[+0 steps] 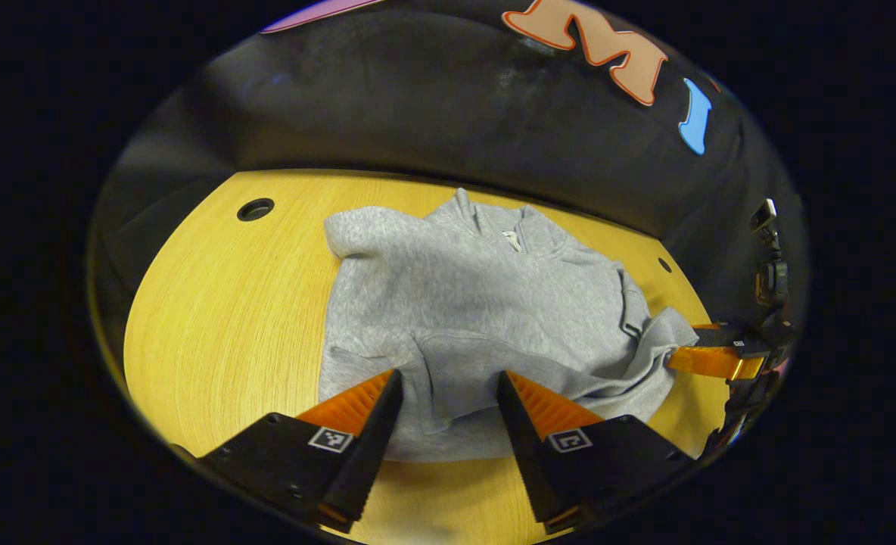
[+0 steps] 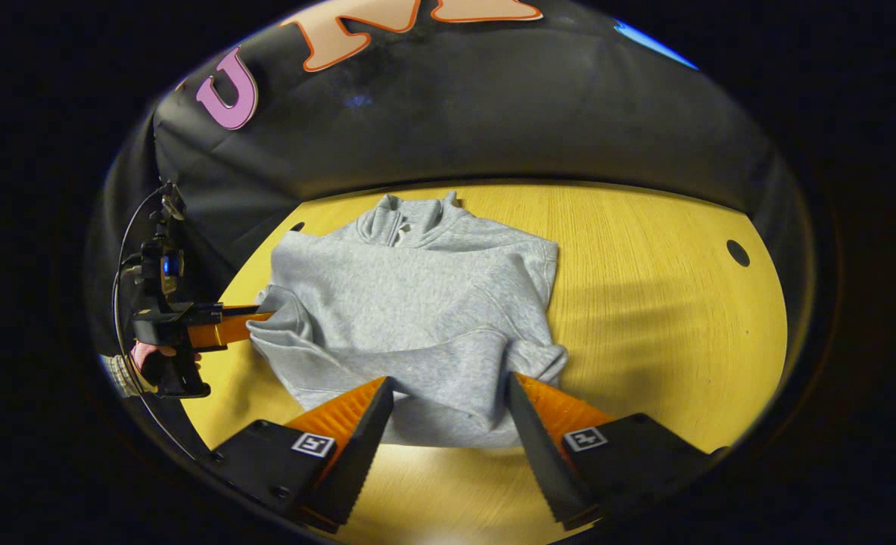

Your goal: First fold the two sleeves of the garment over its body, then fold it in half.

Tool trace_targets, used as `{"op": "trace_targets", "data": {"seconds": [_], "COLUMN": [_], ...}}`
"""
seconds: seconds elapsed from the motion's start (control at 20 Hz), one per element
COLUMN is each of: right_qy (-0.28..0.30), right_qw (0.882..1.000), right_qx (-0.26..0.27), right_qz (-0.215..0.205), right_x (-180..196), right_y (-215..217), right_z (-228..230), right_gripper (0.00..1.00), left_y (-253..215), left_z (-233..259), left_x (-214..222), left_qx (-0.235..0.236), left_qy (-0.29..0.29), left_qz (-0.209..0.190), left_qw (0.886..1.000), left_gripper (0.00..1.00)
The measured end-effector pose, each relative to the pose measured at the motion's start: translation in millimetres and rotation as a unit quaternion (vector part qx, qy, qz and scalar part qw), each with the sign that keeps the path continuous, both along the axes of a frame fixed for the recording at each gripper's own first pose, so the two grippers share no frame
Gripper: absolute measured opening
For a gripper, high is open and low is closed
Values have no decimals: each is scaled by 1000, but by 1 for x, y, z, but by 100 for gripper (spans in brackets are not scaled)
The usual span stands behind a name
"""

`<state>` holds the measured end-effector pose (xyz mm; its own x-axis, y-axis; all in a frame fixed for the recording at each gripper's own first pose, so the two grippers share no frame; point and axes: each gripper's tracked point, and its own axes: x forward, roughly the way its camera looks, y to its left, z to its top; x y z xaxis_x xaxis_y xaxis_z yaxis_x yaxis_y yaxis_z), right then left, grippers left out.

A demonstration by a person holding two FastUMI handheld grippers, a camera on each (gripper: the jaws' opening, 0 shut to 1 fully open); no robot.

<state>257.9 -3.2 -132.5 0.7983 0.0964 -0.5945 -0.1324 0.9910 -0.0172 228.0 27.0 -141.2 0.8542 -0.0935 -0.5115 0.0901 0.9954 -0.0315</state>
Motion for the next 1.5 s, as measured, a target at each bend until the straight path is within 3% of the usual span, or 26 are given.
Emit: {"op": "trace_targets", "data": {"seconds": [0.2,0.3,0.4,0.6,0.85,0.9,1.05,1.25,1.3,1.5], "right_qy": [-36,-54,-77,-129,-176,-186,-207,-218,-221,-222], "right_qw": [999,998,997,991,984,982,978,976,975,975], "right_qx": [-12,-7,-5,7,-6,-11,-13,-8,-4,7], "right_qz": [15,17,17,15,11,11,3,3,3,2], "right_x": [-16,-30,-46,-89,-145,-156,-187,-218,-223,-234], "right_y": [10,15,18,25,29,31,39,58,63,76], "right_z": [30,50,72,120,155,161,167,160,158,151], "right_gripper": [98,93,98,94,97,93,97,94,98,98], "left_y": [-7,-11,-14,-20,-26,-27,-24,-9,-8,-10], "left_z": [27,49,70,106,130,132,137,141,139,134], "left_x": [-16,-29,-50,-99,-164,-172,-204,-230,-233,-241], "left_qx": [31,45,65,84,70,63,39,33,30,23], "left_qy": [-22,-41,-60,-95,-130,-138,-158,-187,-190,-188], "left_qz": [-23,-40,-53,-72,-65,-61,-41,0,5,10], "left_qw": [999,997,995,989,987,987,986,982,981,982], "left_gripper": [92,92,92,92,92,91,92,92,91,91]}}
